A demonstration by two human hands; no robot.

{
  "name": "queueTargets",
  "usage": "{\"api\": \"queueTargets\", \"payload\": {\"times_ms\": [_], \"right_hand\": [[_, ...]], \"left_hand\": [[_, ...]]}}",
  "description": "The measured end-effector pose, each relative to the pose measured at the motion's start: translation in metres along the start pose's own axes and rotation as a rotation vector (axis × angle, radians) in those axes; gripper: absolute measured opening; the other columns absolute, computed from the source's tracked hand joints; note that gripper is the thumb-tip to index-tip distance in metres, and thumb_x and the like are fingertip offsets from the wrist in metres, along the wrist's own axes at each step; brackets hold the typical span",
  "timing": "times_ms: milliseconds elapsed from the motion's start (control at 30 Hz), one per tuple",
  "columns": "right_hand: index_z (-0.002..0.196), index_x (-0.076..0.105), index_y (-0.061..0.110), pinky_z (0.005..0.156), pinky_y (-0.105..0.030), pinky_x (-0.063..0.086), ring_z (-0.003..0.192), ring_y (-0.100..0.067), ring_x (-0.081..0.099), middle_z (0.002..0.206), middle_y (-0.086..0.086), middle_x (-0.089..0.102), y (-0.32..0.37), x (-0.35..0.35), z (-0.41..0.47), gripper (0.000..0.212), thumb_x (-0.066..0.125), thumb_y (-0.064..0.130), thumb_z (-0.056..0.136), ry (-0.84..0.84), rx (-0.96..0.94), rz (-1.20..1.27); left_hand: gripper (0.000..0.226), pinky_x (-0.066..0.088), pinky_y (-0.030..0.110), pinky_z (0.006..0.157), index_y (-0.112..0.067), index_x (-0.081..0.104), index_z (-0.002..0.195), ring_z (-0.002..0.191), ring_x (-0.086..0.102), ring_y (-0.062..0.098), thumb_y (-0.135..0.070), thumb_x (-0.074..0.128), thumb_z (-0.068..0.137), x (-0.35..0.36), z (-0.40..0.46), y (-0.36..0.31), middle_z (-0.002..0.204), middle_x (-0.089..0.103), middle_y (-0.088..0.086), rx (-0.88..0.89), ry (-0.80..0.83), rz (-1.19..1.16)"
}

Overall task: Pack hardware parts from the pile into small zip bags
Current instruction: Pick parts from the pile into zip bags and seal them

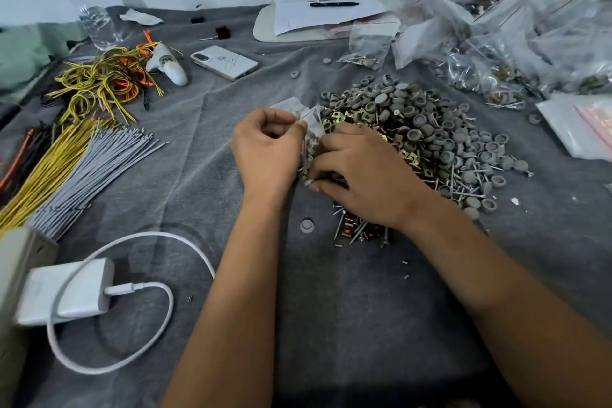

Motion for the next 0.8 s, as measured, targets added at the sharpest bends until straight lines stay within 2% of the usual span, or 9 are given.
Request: {"api": "queueTargets", "payload": {"times_ms": [133,200,267,400,500,567,633,700,800], "right_hand": [[0.093,0.077,0.007,0.079,-0.027,0.042,0.086,-0.015,0.053,0.086,-0.003,0.065,-0.011,-0.044,-0.009,0.016,0.078,0.022,0.090,-0.429,0.089,0.102],[0.095,0.078,0.007,0.078,-0.027,0.044,0.087,-0.018,0.056,0.086,-0.004,0.065,-0.018,-0.050,-0.012,0.016,0.079,0.021,0.089,-0.487,0.137,0.065],[0.097,0.078,0.009,0.078,-0.032,0.048,0.090,-0.020,0.057,0.087,-0.003,0.065,-0.025,-0.044,-0.012,0.015,0.079,0.019,0.086,-0.416,0.183,0.022],[0.101,0.078,0.013,0.077,-0.043,0.053,0.094,-0.023,0.057,0.089,-0.001,0.062,-0.037,-0.023,-0.008,0.020,0.080,0.019,0.082,-0.216,0.265,-0.039],[0.104,0.078,0.015,0.078,-0.034,0.052,0.086,-0.014,0.059,0.089,0.010,0.059,-0.039,-0.034,-0.011,0.026,0.085,0.022,0.080,-0.318,0.291,0.060],[0.095,0.077,0.014,0.074,-0.022,0.046,0.077,-0.007,0.055,0.085,0.012,0.057,-0.039,-0.044,-0.013,0.020,0.087,0.021,0.079,-0.392,0.284,0.118],[0.086,0.075,0.013,0.071,-0.015,0.041,0.071,-0.004,0.054,0.083,0.009,0.061,-0.032,-0.046,-0.011,0.016,0.088,0.018,0.078,-0.380,0.213,0.183],[0.081,0.074,0.013,0.070,-0.022,0.048,0.071,-0.006,0.058,0.080,0.007,0.066,-0.012,-0.036,-0.005,0.017,0.089,0.021,0.078,-0.240,0.077,0.259],[0.079,0.077,0.022,0.067,-0.035,0.050,0.068,-0.010,0.059,0.072,0.009,0.065,0.014,-0.003,-0.001,0.025,0.087,0.045,0.076,0.083,-0.019,0.287]], "left_hand": [[0.020,0.055,0.033,0.065,-0.020,0.068,0.077,0.063,0.065,0.016,-0.006,0.081,0.081,0.005,-0.003,-0.005,0.067,0.068,0.002,0.026,0.072,-0.008],[0.015,0.055,0.039,0.066,-0.015,0.070,0.080,0.064,0.064,0.024,-0.004,0.080,0.080,0.013,-0.008,-0.011,0.069,0.068,0.010,0.047,0.153,-0.023],[0.013,0.054,0.038,0.064,-0.011,0.071,0.082,0.062,0.062,0.024,-0.001,0.080,0.082,0.018,-0.011,-0.014,0.069,0.067,0.013,0.051,0.195,-0.038],[0.019,0.047,0.025,0.052,-0.016,0.069,0.078,0.059,0.061,0.019,-0.003,0.081,0.084,0.019,-0.011,-0.014,0.063,0.064,0.003,0.036,0.213,-0.030],[0.017,0.047,0.024,0.050,-0.015,0.070,0.080,0.059,0.061,0.018,-0.002,0.080,0.084,0.018,-0.011,-0.013,0.064,0.064,0.004,0.027,0.205,-0.031],[0.016,0.052,0.031,0.059,-0.012,0.070,0.082,0.061,0.060,0.019,0.001,0.079,0.084,0.016,-0.010,-0.011,0.067,0.065,0.007,0.013,0.176,-0.062],[0.018,0.054,0.037,0.066,-0.013,0.070,0.080,0.064,0.061,0.022,0.002,0.079,0.083,0.012,-0.007,-0.009,0.070,0.066,0.009,0.010,0.139,-0.068],[0.020,0.054,0.037,0.067,-0.017,0.069,0.077,0.065,0.061,0.019,0.000,0.080,0.082,0.009,-0.005,-0.007,0.069,0.067,0.007,0.008,0.103,-0.055],[0.021,0.053,0.034,0.067,-0.019,0.069,0.075,0.062,0.060,0.014,-0.003,0.081,0.081,0.005,-0.002,-0.003,0.066,0.066,0.001,0.002,0.069,-0.044]]}}
Point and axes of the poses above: each hand's wrist, its own z-axis towards the middle knuckle, its own x-axis out of the palm, y = z × x, the point moved 10 cm from there along z, towards the middle knuckle
